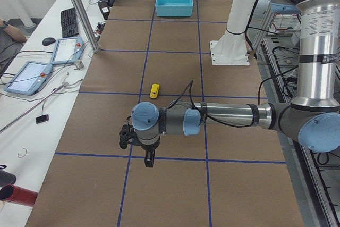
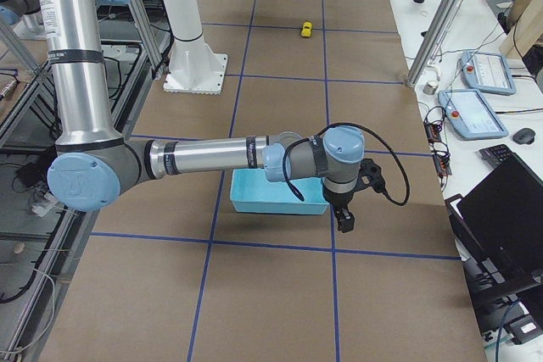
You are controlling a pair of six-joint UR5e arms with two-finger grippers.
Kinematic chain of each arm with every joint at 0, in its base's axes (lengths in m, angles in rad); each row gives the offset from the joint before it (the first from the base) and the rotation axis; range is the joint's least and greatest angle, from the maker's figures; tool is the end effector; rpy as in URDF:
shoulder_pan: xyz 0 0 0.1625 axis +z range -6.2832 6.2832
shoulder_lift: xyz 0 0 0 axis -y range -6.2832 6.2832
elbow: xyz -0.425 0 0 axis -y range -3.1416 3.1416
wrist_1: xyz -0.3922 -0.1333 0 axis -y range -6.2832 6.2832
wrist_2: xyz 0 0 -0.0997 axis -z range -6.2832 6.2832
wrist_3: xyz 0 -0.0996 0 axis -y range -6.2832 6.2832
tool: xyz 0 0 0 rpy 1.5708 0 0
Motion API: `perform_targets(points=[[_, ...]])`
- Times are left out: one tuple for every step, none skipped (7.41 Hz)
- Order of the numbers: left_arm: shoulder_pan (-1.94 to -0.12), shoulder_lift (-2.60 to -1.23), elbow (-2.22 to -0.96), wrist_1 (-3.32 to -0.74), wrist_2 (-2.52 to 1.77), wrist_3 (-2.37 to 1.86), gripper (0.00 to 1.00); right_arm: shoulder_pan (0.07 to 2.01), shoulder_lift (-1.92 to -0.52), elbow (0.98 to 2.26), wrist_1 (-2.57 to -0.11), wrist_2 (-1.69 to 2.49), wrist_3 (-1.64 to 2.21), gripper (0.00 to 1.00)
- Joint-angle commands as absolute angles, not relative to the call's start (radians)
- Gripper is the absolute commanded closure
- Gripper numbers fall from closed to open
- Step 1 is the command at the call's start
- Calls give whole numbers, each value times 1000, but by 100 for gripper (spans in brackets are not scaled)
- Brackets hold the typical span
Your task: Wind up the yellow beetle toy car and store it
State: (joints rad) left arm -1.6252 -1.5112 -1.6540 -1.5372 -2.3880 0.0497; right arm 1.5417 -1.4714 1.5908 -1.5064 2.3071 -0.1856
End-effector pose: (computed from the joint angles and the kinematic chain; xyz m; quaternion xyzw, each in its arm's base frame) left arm -0.0859 -0.4618 0.6466 0.0161 0.3970 -0.0041 0.9177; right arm 0.0506 -0.5448 0.5930 0.1134 -0.3506 -0.1324 0.9202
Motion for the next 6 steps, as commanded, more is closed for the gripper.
perform_targets(points=[[-1626,-1516,-1655,-1536,-2388,45,0,1542,-1471,1591,-1506,2307,-186,0],[-1626,-1517,-1655,-1534,-2388,41,0,1542,-1473,1592,-1506,2307,-186,0],[-1628,-1513,-1657,-1539,-2384,43,0,1542,-1471,1592,-1506,2307,-186,0],[-1628,-1505,-1655,-1539,-2387,48,0,1542,-1473,1591,-1506,2307,-186,0],[-1626,-1508,-1649,-1540,-2384,51,0,1542,-1471,1592,-1506,2307,-186,0],[-1626,-1509,-1648,-1540,-2382,49,0,1542,-1471,1592,-1506,2307,-186,0]])
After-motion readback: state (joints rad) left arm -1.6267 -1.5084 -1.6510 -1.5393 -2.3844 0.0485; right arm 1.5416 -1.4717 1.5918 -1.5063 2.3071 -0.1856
